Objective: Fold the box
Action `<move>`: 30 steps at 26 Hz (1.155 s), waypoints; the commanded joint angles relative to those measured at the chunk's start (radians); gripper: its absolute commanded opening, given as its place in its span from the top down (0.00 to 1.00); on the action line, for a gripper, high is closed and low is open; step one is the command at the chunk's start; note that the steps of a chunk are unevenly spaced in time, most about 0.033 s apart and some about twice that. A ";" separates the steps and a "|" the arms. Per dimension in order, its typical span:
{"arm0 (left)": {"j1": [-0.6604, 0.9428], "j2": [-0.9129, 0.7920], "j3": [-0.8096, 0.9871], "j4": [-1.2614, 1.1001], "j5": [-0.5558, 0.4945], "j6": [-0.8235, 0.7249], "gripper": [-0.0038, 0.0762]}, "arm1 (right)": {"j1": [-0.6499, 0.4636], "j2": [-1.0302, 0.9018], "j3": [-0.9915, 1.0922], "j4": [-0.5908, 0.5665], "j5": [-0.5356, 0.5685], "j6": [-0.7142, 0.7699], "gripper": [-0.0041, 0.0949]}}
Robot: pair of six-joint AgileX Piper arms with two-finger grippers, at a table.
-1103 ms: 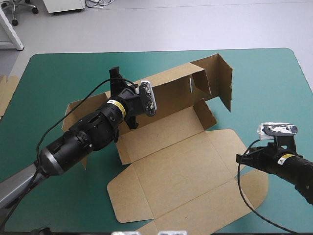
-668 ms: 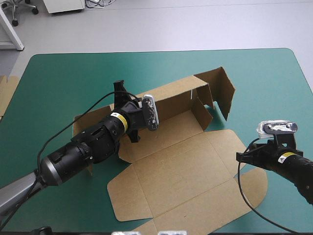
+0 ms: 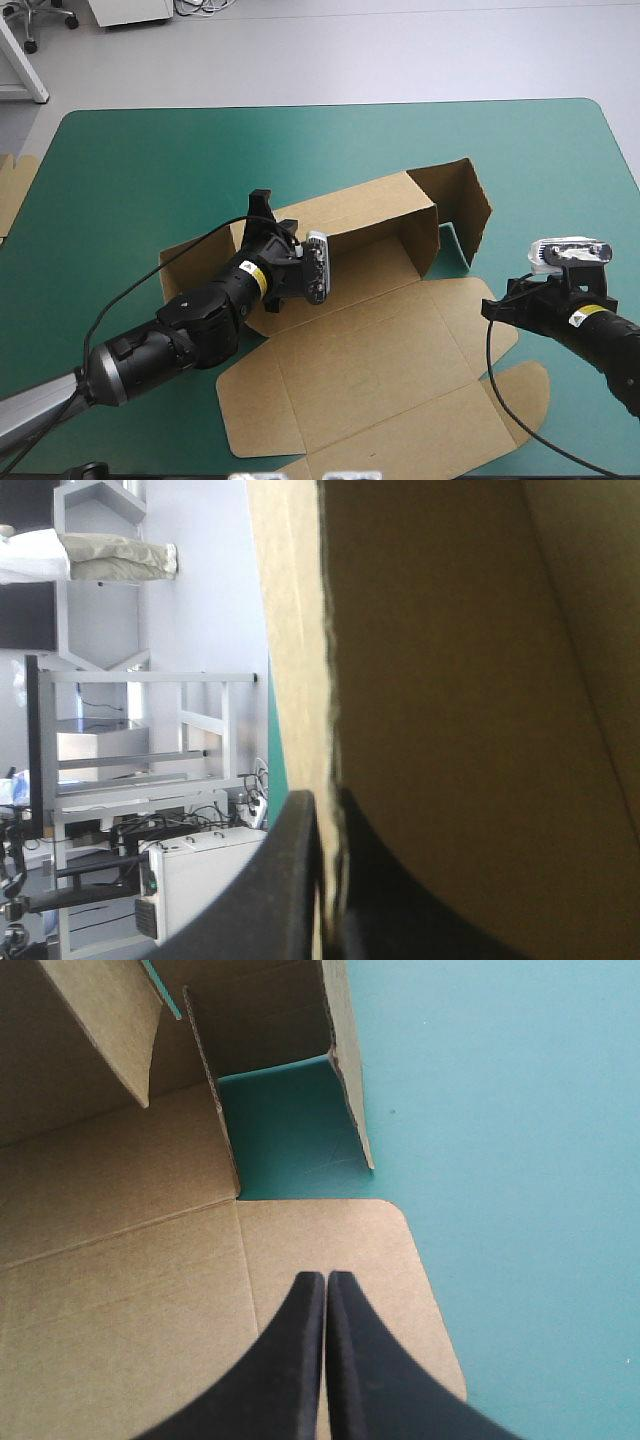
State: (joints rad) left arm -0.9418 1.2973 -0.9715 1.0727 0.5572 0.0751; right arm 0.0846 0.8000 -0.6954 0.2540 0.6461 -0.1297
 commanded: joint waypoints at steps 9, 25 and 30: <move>0.049 -0.124 0.059 0.137 -0.041 -0.224 0.97 | 0.001 -0.003 -0.025 0.038 -0.059 0.003 0.96; -0.060 -0.126 0.109 0.004 -0.048 -0.199 0.97 | -0.028 0.190 -0.234 0.051 0.049 0.044 0.96; -0.060 -0.126 0.153 -0.012 -0.065 -0.177 0.96 | -0.043 0.323 -0.473 0.128 0.236 0.010 0.96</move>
State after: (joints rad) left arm -0.9927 1.1860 -0.8252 1.1114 0.5271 -0.0891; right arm 0.0523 1.0927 -1.0539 0.3335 0.8503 -0.0923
